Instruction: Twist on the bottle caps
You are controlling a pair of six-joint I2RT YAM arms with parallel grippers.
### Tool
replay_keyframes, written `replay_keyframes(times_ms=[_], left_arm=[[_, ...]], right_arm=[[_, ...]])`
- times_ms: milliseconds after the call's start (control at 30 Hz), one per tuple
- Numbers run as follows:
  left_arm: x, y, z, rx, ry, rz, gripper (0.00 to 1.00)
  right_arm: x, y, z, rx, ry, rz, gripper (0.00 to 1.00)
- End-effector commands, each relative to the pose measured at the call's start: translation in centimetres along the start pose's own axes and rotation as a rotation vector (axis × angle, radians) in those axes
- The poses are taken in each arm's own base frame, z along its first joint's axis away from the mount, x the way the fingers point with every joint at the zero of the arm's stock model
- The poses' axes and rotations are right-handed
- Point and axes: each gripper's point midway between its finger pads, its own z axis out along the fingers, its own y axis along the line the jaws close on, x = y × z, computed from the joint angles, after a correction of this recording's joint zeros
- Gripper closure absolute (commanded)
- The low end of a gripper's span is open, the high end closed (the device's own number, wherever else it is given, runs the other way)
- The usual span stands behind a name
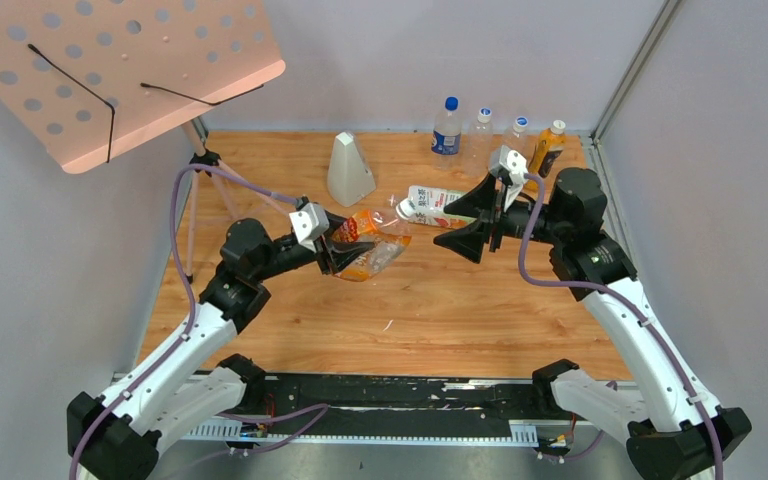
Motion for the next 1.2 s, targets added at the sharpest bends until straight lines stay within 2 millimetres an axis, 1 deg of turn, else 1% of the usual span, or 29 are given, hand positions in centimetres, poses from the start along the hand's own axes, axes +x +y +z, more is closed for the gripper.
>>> replay_keyframes(times_ms=[0,33,233,667,767,900,1000,1167], left_arm=[[-0.8,-3.3,0.2,0.24,0.034,-0.111,1.0],[-0.9,-3.8,0.1,0.27,0.038,-0.121,1.0],[-0.9,-4.3,0.3,0.326,0.046,-0.134,1.0],[-1.6,-4.5,0.2,0.348,0.034,-0.105,1.0],[-1.8,-4.5,0.2,0.345,0.031,-0.1,1.0],[-2.0,-4.6,0.2,0.347,0.029,-0.096,1.0],[-2.0,-4.7,0.1,0.351,0.03,-0.092,1.0],[-2.4,-4.7,0.0,0.355,0.028,-0.077,1.0]], right_arm=[[-2.8,2.3,-0.2,-0.153,-0.082,-0.276,0.33],[-3.0,2.5,-0.2,-0.163,-0.087,-0.287,0.33],[-3.4,2.4,0.1,-0.18,-0.092,-0.297,0.36],[-3.1,4.6,1.0,-0.319,-0.08,-0.269,0.43],[-2.8,4.7,1.2,-0.329,-0.069,-0.254,0.45],[-2.5,4.7,1.3,-0.336,-0.059,-0.24,0.51],[-2.4,4.8,1.3,-0.344,-0.052,-0.229,0.59],[-2.2,5.1,1.6,-0.375,-0.035,-0.208,0.64]])
